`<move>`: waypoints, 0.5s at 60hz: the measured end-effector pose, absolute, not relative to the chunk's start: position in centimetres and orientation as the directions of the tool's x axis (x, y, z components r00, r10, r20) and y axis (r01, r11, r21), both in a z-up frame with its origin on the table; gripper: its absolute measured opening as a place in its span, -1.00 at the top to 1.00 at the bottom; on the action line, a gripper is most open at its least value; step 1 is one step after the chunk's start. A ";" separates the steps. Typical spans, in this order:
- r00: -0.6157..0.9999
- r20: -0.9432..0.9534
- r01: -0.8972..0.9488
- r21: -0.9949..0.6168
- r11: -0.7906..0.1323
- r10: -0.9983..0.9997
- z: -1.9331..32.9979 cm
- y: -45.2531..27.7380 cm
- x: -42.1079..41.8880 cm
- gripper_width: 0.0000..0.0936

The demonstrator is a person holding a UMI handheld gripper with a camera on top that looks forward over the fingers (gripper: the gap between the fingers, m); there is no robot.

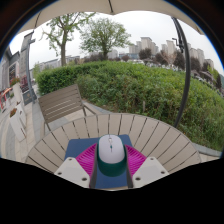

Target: Arrange mouse

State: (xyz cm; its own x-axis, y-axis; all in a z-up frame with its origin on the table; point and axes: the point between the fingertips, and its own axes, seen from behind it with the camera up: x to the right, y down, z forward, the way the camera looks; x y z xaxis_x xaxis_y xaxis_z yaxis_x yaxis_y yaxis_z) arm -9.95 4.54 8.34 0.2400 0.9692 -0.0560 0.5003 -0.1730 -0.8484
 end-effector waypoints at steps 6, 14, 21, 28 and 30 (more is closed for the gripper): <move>0.232 -0.050 0.574 -0.799 -0.178 0.971 2.1 2.6 -12.4 0.10; 0.252 -0.048 0.609 -0.768 -0.197 0.967 -1.1 1.6 -13.1 -0.04; 0.230 -0.020 0.648 -0.743 -0.168 0.973 -1.2 0.6 -12.3 -0.69; 0.199 0.019 0.668 -0.734 -0.122 0.980 2.4 -0.6 -8.6 -0.82; 0.181 0.017 0.672 -0.732 -0.111 0.983 4.0 -1.4 -6.8 -0.81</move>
State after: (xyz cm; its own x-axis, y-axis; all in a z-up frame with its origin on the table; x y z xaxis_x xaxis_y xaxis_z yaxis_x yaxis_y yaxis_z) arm -6.80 -1.37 3.97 0.1806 0.9834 0.0166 0.6723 -0.1111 -0.7319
